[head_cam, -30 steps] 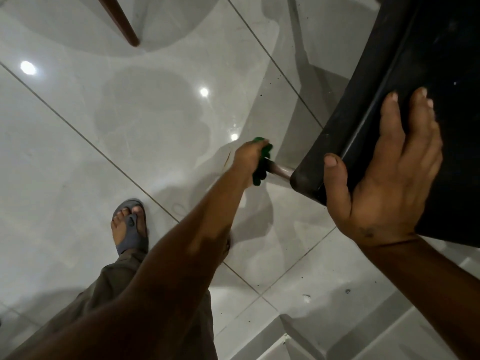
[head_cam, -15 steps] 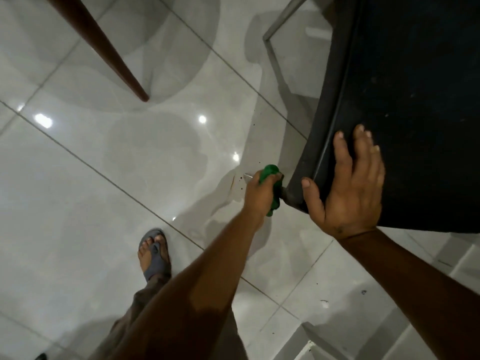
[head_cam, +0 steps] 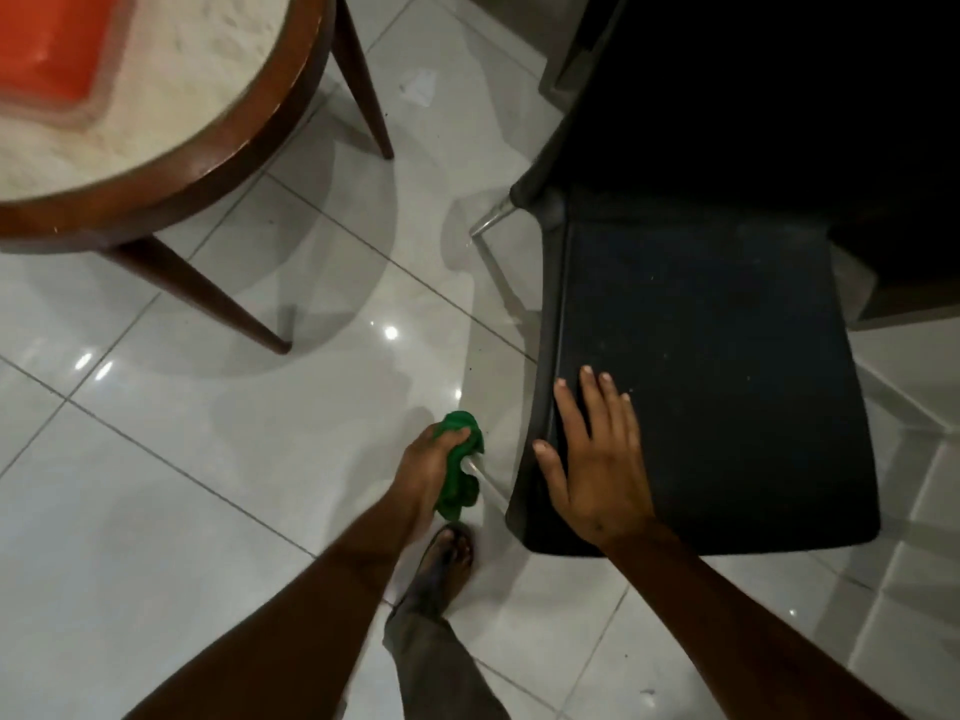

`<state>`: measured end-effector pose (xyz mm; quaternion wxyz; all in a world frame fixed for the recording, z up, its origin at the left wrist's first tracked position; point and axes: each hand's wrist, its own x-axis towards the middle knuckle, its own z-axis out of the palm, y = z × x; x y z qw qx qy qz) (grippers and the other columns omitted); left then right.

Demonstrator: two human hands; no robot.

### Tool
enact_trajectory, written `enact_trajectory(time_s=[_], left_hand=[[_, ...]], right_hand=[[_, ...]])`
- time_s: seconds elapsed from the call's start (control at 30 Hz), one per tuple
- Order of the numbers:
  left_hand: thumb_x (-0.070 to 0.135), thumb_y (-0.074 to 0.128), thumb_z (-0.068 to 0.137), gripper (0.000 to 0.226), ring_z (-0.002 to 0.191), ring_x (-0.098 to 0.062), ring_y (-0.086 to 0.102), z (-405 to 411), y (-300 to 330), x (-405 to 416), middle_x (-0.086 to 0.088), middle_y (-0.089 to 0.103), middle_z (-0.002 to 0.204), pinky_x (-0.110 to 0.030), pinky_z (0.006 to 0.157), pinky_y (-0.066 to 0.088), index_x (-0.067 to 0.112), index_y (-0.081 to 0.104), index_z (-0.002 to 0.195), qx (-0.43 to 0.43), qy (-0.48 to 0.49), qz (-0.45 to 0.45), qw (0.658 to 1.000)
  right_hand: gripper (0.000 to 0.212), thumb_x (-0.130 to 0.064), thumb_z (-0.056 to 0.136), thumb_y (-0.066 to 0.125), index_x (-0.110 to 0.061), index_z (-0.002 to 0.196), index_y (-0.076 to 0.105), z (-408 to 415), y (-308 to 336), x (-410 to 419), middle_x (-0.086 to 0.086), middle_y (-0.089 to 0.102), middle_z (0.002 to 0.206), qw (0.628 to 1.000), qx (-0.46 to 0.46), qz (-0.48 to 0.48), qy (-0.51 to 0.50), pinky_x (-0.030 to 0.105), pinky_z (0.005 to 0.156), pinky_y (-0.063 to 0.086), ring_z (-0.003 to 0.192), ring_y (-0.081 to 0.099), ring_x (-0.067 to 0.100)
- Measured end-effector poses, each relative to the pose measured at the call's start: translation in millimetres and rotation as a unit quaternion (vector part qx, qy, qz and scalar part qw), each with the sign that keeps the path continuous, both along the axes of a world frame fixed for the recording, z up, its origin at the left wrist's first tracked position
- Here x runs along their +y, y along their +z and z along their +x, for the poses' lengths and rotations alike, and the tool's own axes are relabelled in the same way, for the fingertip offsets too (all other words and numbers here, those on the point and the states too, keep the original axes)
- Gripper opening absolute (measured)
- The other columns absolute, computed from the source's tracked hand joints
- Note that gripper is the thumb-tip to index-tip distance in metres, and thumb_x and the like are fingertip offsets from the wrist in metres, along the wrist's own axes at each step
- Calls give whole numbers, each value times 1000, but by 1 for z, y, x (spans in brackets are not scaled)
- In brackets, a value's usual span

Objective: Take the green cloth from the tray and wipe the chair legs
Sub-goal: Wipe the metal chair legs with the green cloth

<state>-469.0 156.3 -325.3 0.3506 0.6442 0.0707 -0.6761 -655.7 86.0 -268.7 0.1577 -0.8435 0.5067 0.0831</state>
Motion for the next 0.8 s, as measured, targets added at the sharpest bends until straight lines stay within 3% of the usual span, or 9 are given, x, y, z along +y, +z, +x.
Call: enact_trajectory(time_s=[0.07, 0.17, 0.3, 0.53, 0.7, 0.8], left_hand=[[35, 62, 92, 33, 65, -31, 62, 15, -5, -22, -20, 69, 92, -37, 60, 49, 12, 65, 115, -27, -14, -21, 999], [34, 60, 94, 43, 80, -31, 65, 35, -13, -68, -16, 68, 102, -38, 69, 52, 12, 60, 130, -41, 9, -51, 998], [32, 61, 96, 43, 75, -24, 62, 51, -22, -135, -13, 65, 104, -36, 64, 53, 12, 57, 134, -22, 46, -85, 995], [50, 63, 79, 58, 90, -37, 66, 76, -49, -242, -22, 70, 121, -49, 77, 56, 18, 63, 127, -10, 89, -96, 991], [53, 64, 78, 57, 107, -38, 70, 82, -93, -303, -18, 72, 122, -53, 92, 58, 20, 65, 125, -30, 116, -92, 989], [55, 61, 83, 54, 105, -35, 70, 79, -117, -337, -15, 72, 116, -56, 97, 57, 18, 66, 122, -3, 95, -74, 993]], right_hand=[[73, -59, 99, 27, -19, 160, 20, 11, -3, -34, 16, 16, 169, 1000, -13, 5, 28, 58, 127, 14, 157, 12, 36], [80, -61, 98, 20, -14, 162, 11, 40, -8, -96, 11, 5, 172, 999, -38, 7, 1, 52, 130, 4, 159, -1, 29], [83, -60, 100, 24, -7, 162, 6, 79, -16, -168, 15, -2, 171, 999, -28, -24, -25, 49, 131, 0, 159, -4, 30], [86, -58, 97, 38, -5, 161, 14, 78, -26, -176, 20, 7, 170, 997, -54, -57, -28, 51, 130, 5, 159, 3, 32], [88, -57, 95, 39, -3, 160, 17, 78, -26, -176, 22, 11, 169, 997, -44, -52, -37, 55, 129, 9, 159, 7, 35], [88, -58, 93, 39, -4, 160, 18, 80, -29, -176, 22, 12, 169, 996, -50, -66, -44, 55, 129, 11, 158, 8, 34]])
